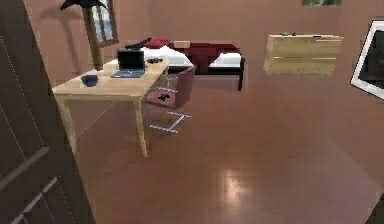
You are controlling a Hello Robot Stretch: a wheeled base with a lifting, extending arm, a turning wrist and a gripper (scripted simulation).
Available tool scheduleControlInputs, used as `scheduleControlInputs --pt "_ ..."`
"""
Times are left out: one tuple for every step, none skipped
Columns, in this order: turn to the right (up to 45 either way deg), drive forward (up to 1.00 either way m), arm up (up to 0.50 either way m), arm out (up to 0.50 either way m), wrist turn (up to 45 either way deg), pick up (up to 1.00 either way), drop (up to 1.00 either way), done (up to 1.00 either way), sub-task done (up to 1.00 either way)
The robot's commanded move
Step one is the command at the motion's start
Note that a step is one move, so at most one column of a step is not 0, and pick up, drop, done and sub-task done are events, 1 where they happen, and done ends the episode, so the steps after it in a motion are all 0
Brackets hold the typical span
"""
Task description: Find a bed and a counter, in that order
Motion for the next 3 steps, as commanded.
scheduleControlInputs --pt "18.0 0.00 0.00 0.00 0.0 0.00 0.00 0.00 0.00" --pt "0.0 1.00 0.00 0.00 0.0 0.00 0.00 0.00 0.00" --pt "0.0 1.00 0.00 0.00 0.0 0.00 0.00 0.00 0.00"
